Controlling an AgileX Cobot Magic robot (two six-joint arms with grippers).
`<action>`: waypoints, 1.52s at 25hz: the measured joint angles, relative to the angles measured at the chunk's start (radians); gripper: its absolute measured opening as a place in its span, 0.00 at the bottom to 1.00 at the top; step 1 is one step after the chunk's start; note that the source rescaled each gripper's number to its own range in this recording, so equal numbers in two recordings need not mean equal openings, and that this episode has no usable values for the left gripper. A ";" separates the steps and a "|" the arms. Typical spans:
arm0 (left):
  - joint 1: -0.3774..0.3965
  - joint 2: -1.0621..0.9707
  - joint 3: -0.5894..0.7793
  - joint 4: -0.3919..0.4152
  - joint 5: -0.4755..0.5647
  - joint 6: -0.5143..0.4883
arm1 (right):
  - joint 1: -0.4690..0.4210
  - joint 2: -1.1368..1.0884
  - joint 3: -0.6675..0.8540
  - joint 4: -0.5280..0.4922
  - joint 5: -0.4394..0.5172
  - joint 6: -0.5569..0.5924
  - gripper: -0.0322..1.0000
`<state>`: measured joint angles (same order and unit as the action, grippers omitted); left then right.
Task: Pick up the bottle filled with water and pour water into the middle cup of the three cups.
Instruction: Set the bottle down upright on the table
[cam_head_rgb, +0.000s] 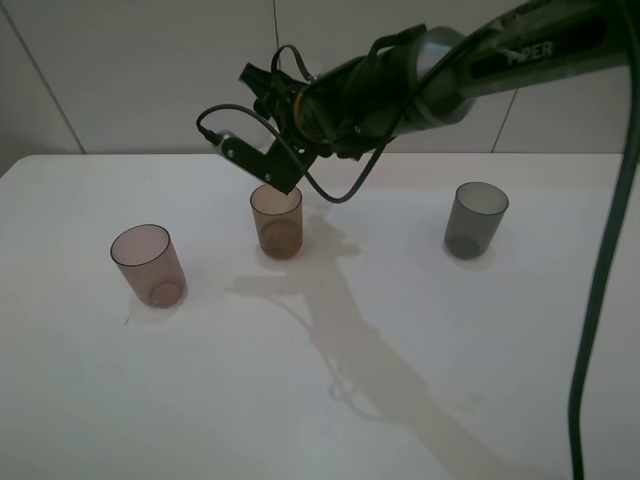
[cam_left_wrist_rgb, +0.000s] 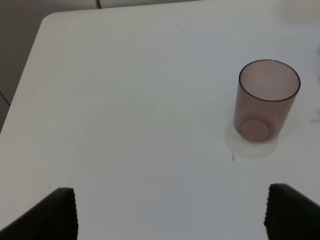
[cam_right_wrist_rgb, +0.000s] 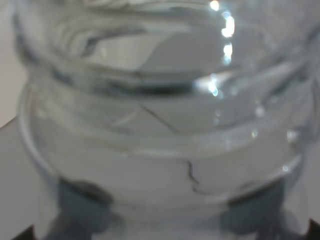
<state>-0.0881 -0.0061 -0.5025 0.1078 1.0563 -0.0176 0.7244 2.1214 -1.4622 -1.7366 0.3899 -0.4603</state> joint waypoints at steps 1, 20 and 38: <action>0.000 0.000 0.000 0.000 0.000 0.000 | 0.003 0.000 0.000 0.000 0.002 0.000 0.05; 0.000 0.000 0.000 0.000 0.000 0.000 | 0.008 -0.025 0.001 0.061 -0.006 0.000 0.05; 0.000 0.000 0.000 0.000 0.000 0.000 | -0.085 -0.273 0.004 1.577 0.100 0.001 0.05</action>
<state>-0.0881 -0.0061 -0.5025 0.1078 1.0563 -0.0176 0.6395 1.8481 -1.4578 -0.1594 0.4900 -0.4594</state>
